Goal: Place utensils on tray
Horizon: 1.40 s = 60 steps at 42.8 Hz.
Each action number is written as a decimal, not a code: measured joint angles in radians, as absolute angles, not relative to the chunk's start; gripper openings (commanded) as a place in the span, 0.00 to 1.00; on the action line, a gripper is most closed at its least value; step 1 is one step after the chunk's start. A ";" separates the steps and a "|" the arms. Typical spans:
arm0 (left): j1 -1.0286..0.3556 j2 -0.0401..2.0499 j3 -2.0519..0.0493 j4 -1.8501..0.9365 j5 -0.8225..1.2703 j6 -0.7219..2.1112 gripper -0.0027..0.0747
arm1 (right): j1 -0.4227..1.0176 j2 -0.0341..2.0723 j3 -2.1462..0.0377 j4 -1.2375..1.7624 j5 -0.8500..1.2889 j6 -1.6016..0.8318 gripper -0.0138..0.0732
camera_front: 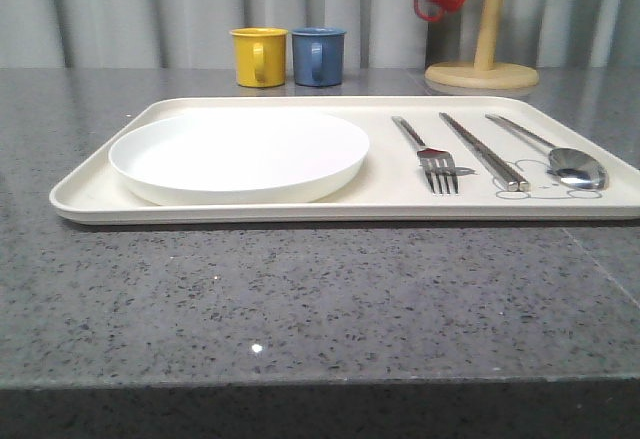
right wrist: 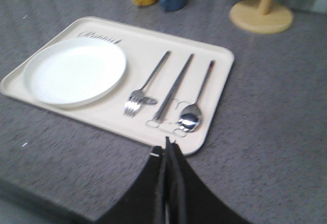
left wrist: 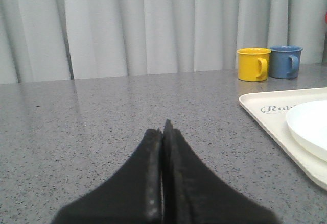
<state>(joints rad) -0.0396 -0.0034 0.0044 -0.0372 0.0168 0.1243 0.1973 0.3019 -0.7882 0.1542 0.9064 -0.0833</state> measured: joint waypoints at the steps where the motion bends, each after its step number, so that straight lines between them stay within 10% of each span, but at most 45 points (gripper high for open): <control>1: -0.040 -0.003 0.004 -0.037 0.017 0.124 0.01 | 0.171 0.278 -0.759 0.147 0.859 -0.084 0.08; 24: -0.040 -0.003 0.004 -0.037 0.017 0.124 0.01 | -0.016 -0.011 -0.006 0.135 0.165 -0.089 0.08; 60: -0.040 -0.003 0.004 -0.037 0.017 0.126 0.01 | 0.015 -0.011 0.026 0.135 0.088 -0.089 0.08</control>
